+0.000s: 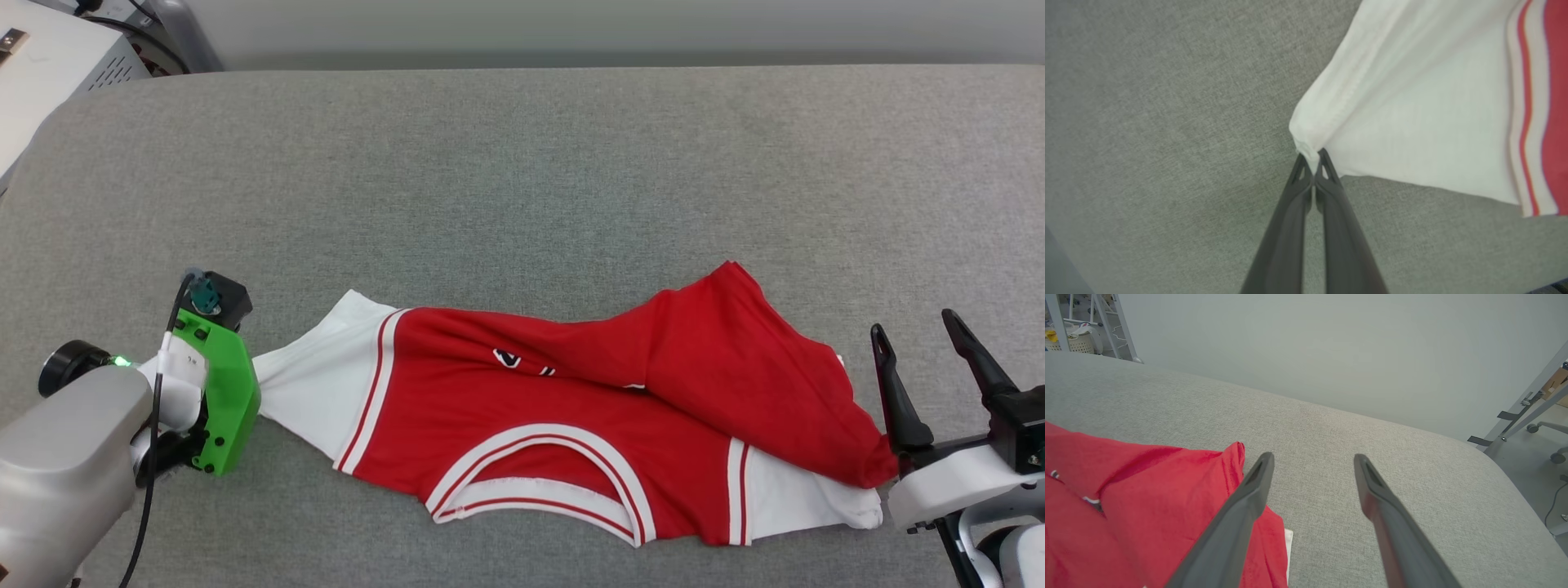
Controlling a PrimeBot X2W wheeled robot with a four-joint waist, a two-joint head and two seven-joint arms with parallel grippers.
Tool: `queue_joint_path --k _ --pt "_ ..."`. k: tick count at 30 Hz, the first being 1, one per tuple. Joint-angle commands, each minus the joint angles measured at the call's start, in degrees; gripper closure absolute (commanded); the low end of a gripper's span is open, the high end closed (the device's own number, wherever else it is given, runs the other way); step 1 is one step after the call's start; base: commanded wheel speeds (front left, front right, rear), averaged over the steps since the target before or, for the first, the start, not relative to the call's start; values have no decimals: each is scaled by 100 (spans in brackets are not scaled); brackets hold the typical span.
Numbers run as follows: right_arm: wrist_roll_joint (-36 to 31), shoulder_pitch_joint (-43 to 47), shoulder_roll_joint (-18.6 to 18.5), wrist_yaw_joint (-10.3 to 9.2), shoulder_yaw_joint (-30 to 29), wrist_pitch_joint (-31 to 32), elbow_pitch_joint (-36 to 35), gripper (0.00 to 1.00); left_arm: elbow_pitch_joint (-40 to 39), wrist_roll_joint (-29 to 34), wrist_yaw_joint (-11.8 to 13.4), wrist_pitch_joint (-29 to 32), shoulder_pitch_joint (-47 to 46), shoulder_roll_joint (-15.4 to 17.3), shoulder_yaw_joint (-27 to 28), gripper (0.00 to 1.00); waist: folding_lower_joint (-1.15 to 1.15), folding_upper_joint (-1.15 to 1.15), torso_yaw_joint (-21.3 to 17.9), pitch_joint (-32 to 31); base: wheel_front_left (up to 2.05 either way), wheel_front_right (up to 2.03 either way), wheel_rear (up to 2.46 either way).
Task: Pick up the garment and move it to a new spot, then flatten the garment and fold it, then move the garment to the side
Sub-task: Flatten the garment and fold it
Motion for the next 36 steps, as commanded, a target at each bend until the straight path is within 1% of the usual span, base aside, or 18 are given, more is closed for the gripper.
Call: queue_joint_path --k 1,2,4,6,8,11,12,14,17,20,24,26,28,31,33,36 --pt "-27 73 -37 -5 -5 33 10 0 107 -38 9 -163 123 -25 -3 48 0 33 41 -72 0 0 0" --pt "-18 78 -56 -5 4 61 8 0 171 -38 9 -314 152 -56 27 0 0 33 52 -101 0 0 0" --pt "27 77 -114 -5 16 115 0 0 288 64 57 -790 189 -137 93 0 0 33 81 -183 0 0 0" --pt "79 63 -204 -5 19 174 -47 0 372 153 180 -1351 233 -219 203 0 0 33 110 -265 0 0 0" --pt "113 17 -351 -5 -9 265 -137 0 394 250 422 -2018 299 -289 352 0 0 33 149 -361 0 0 0" --pt "237 -135 -622 -5 -37 425 -271 0 355 330 753 -2843 418 -307 563 0 0 33 211 -444 0 0 0" --pt "331 -226 -742 -5 -17 514 -316 0 303 355 897 -3160 468 -303 652 0 0 33 233 -464 0 0 0" --pt "464 -389 -976 -5 116 801 -458 0 165 461 1213 -3598 568 -293 757 0 0 33 283 -500 0 0 0" --pt "766 -693 -1420 -5 378 1302 -577 0 -230 567 1615 -3851 752 -281 957 0 0 33 374 -516 0 0 0" --pt "1282 -1071 -1952 -5 843 2008 -624 0 -898 804 2111 -3920 988 -226 1234 0 0 33 476 -499 0 0 0" --pt "2134 -1620 -2658 -5 1619 3082 -624 0 -1989 1409 2776 -3928 1390 -237 1889 0 0 33 609 -408 0 0 0" --pt "2563 -1934 -2982 -5 2011 3643 -580 0 -2449 1710 3039 -3928 1662 -300 2210 0 0 33 679 -351 0 0 0" --pt "2952 -2263 -3178 -5 2345 4161 -502 0 -2808 1968 3195 -3929 1932 -376 2525 0 0 33 743 -287 0 0 0" --pt "3395 -2709 -3335 -5 2777 4836 -324 0 -3160 2326 3309 -3929 2265 -501 2840 0 0 33 841 -174 0 0 0" --pt "3592 -3002 -3375 -5 3056 5211 -138 0 -3312 2516 3304 -3930 2445 -606 3050 0 0 33 907 -77 0 0 0" --pt "3787 -3388 -3338 -5 3435 5648 259 0 -3397 2758 3195 -3930 2648 -807 3367 0 0 33 1026 96 0 0 0"
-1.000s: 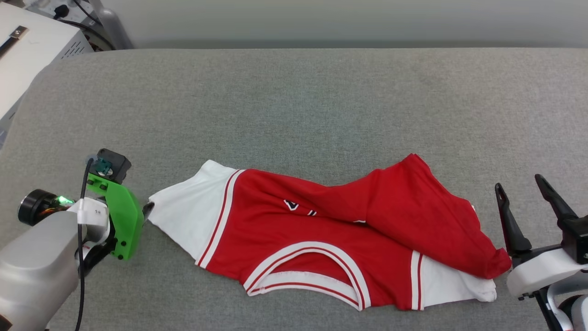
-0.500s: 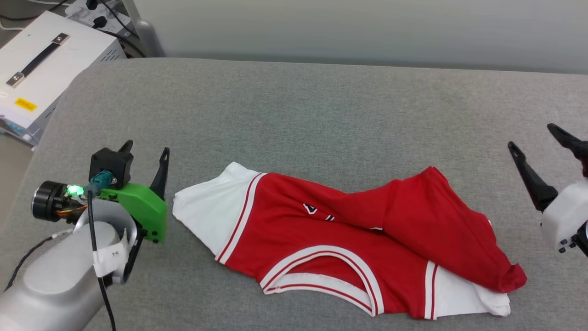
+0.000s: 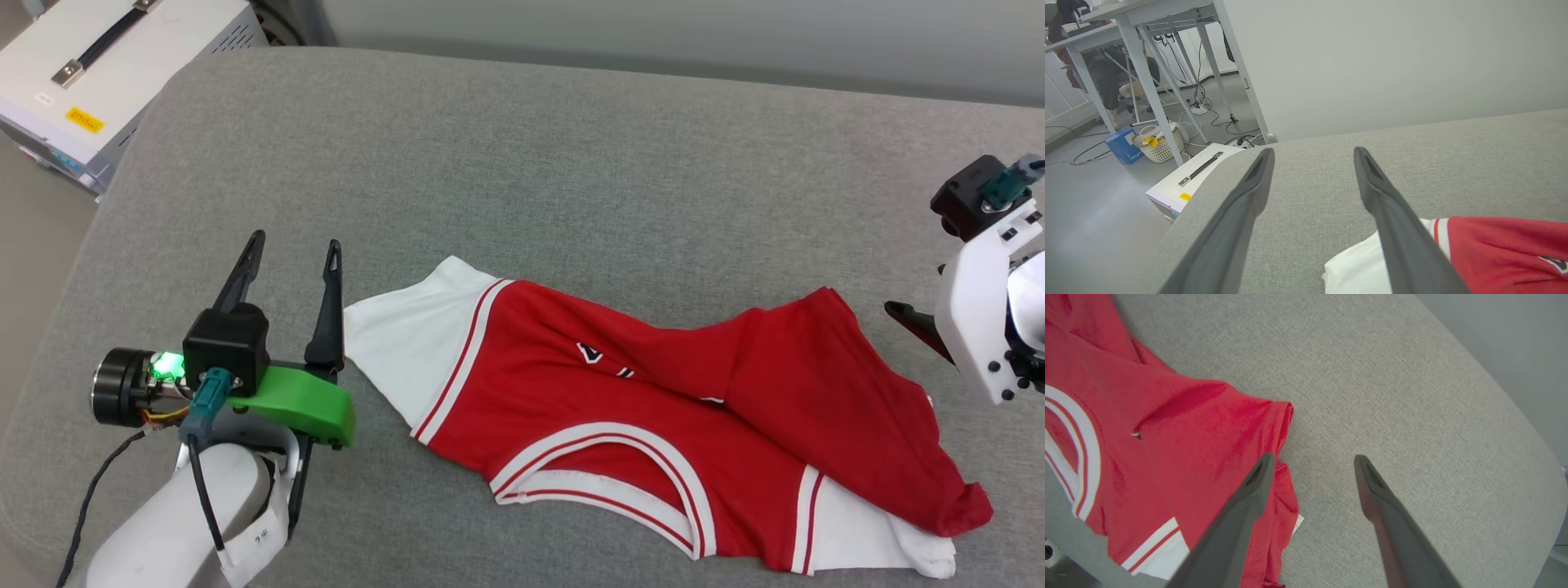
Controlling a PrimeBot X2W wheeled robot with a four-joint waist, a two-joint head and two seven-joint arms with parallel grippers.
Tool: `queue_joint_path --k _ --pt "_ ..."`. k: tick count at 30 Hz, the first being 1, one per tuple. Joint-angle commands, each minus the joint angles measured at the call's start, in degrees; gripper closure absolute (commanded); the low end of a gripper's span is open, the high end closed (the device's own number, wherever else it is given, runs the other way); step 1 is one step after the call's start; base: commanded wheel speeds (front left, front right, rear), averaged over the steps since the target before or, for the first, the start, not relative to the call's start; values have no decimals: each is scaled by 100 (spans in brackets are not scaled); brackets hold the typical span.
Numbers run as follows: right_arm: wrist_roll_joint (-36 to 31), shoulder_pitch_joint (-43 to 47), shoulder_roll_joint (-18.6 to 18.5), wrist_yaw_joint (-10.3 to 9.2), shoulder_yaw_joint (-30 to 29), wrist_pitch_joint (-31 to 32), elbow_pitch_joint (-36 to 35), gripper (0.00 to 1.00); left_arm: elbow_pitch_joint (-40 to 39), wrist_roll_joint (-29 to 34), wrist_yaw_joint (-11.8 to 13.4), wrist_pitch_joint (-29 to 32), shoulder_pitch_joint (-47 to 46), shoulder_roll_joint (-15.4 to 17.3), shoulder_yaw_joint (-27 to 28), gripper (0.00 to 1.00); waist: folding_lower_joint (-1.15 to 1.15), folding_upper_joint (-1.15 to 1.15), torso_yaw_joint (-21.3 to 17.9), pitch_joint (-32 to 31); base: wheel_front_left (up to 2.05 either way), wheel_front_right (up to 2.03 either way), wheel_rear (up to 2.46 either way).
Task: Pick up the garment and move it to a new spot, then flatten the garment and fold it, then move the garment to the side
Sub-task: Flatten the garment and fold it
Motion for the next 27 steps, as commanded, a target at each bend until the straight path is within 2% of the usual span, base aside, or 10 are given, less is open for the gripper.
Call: queue_joint_path --k 1,5,10,16,18,19,24,27 --pt "46 -163 30 -5 126 97 149 0 -33 133 -39 -32 137 -90 84 0 -1 33 184 215 0 0 0" --pt "139 -487 221 -5 505 204 731 0 -6 393 -221 -32 257 -303 352 0 -1 33 327 444 0 0 0" --pt "219 -583 437 -5 940 14 1505 0 76 718 -461 -32 263 -606 616 0 -1 33 495 723 0 0 0" --pt "349 -335 431 -5 1696 -19 1980 0 235 975 -686 -32 282 -875 861 0 -1 33 528 792 0 0 0" --pt "409 -374 443 -5 1794 -269 1975 87 291 1040 -744 -32 328 -932 956 0 -1 33 473 760 0 0 0" --pt "438 -418 438 -5 1831 -412 1967 100 321 1073 -774 -32 361 -955 1010 0 -1 33 433 730 0 0 0" --pt "478 -683 312 -5 1794 -1183 1753 100 418 1204 -910 -32 504 -1062 1196 0 -1 33 290 511 0 0 0" --pt "441 -752 102 -5 1719 -1630 1343 100 459 1278 -967 -32 646 -1126 1298 0 -1 33 212 315 0 0 0"
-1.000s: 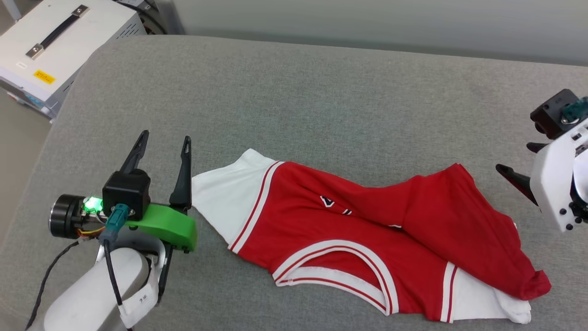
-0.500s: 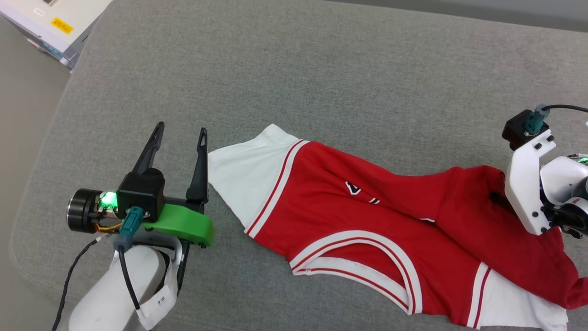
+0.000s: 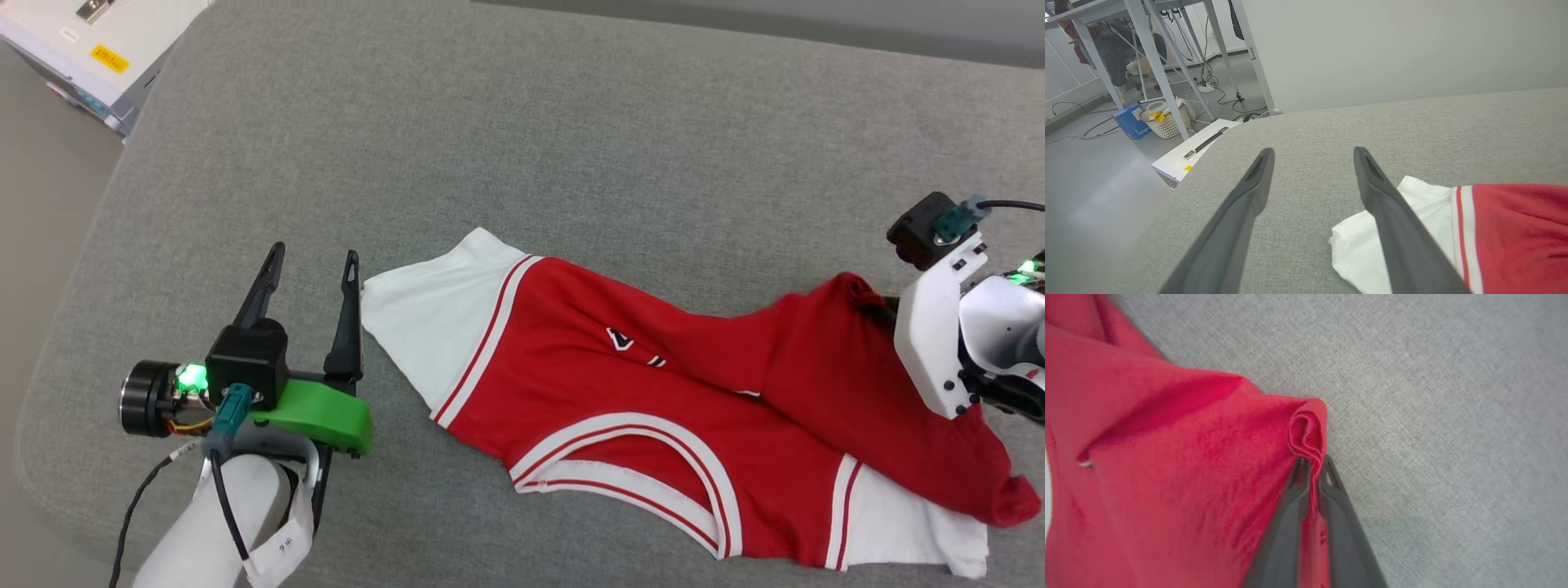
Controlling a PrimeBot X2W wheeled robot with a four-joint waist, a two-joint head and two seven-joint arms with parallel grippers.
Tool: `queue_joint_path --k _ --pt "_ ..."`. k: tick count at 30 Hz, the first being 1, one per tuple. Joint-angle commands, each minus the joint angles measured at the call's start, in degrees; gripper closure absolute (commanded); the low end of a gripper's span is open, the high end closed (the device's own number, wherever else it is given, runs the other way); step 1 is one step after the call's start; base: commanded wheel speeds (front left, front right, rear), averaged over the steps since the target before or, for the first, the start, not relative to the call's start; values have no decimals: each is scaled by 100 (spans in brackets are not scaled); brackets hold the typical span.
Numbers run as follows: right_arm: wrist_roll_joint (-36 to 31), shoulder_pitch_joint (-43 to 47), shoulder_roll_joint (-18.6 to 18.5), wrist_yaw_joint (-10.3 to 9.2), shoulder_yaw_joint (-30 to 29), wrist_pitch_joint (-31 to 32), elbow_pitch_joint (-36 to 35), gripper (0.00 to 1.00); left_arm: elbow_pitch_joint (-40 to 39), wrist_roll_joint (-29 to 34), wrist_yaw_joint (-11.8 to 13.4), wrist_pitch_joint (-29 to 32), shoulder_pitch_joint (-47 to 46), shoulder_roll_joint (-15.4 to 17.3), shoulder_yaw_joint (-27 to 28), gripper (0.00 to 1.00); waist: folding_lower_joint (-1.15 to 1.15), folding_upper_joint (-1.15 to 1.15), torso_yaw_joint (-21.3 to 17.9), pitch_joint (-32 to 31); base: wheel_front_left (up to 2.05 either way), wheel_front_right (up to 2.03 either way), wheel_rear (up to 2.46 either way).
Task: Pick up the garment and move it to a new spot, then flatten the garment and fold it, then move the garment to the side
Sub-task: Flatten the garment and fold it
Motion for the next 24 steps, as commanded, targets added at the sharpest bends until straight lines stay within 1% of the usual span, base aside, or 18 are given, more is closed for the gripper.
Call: queue_joint_path --k 1,4,7,10,13,15,19,21,24 --pt "-19 -29 -112 -4 -46 -145 -167 100 10 93 -32 -32 143 -34 51 0 -1 33 -141 -220 0 0 0" --pt "-111 -8 -367 -4 -184 -322 -685 100 2 151 -48 -32 295 -57 147 0 -1 33 -204 -338 0 0 0" --pt "-205 36 -540 -4 -394 -326 -1134 100 -29 194 -56 -32 416 -69 238 0 -1 33 -253 -391 0 0 0" --pt "-274 85 -592 -4 -651 -189 -1517 100 -51 234 -75 -32 496 -97 308 0 -1 33 -278 -409 0 0 0" --pt "-308 112 -532 -4 -856 -28 -1697 100 -65 272 -105 -32 521 -141 351 0 -1 33 -277 -399 0 0 0" --pt "-366 110 -483 -4 -945 94 -1710 100 -70 303 -139 -32 514 -185 359 0 -1 33 -248 -372 0 0 0" --pt "-320 33 -221 -4 -1051 299 -1524 100 -68 365 -205 -32 473 -285 384 0 -1 33 -166 -253 0 0 0" --pt "-350 -123 -66 -4 -1035 402 -1297 100 -63 393 -241 -32 444 -341 404 0 -1 33 -118 -163 0 0 0" --pt "-489 -540 262 -4 -945 469 -688 100 -56 450 -310 -32 368 -437 432 0 -1 33 -22 3 0 0 0"
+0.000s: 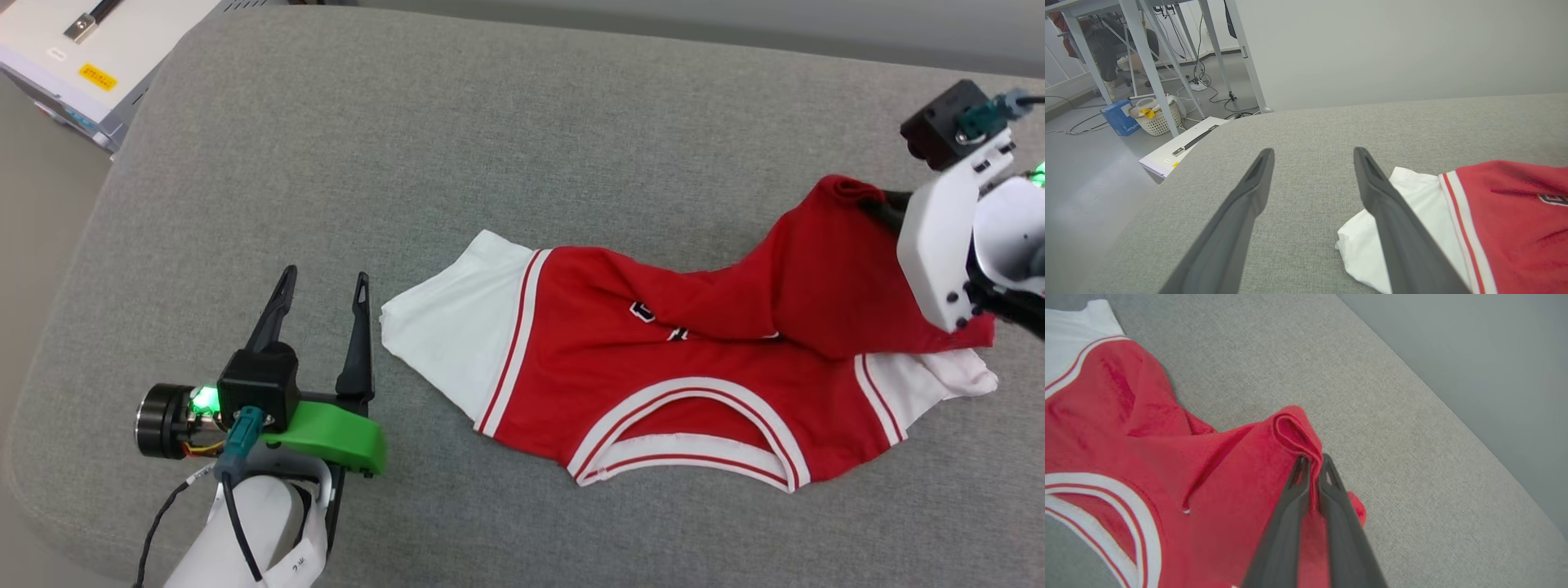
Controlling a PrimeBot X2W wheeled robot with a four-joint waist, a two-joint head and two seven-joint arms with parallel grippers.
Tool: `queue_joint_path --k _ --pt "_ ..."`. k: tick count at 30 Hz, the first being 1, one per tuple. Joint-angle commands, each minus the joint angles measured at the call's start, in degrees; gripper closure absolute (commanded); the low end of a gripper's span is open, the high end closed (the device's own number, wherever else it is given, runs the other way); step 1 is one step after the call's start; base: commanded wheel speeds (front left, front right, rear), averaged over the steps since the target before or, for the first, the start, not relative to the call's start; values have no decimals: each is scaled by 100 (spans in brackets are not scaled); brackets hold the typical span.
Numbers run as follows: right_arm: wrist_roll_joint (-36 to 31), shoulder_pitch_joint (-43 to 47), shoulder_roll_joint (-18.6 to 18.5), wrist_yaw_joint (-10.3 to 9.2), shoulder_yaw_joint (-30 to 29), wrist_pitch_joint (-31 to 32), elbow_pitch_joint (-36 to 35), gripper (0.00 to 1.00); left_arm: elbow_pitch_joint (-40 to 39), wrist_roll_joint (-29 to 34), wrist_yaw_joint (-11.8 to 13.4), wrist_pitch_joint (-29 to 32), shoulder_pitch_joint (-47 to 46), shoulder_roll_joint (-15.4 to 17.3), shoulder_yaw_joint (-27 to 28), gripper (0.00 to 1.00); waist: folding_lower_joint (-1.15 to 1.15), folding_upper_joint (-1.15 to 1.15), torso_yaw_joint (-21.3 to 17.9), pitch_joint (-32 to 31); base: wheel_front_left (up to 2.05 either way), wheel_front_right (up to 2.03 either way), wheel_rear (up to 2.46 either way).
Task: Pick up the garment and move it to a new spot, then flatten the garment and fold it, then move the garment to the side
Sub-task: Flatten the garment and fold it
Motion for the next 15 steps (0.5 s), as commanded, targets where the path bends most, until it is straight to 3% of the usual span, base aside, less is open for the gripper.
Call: queue_joint_path --k 1,9,12,15 --pt "-146 -316 160 -4 57 -22 278 100 -9 101 -52 -32 -73 -67 19 0 0 33 137 190 0 0 0" --pt "-644 -1119 1232 -4 593 -781 2429 100 56 289 -279 -33 -372 -402 85 0 0 33 463 634 0 0 0" --pt "-764 -1176 1560 -4 986 -1047 3327 100 139 382 -381 -33 -446 -542 155 0 0 33 553 736 0 0 0" --pt "-658 -1145 1738 -4 1180 -1183 3787 100 199 449 -454 -33 -457 -619 208 0 0 33 577 748 0 0 0"
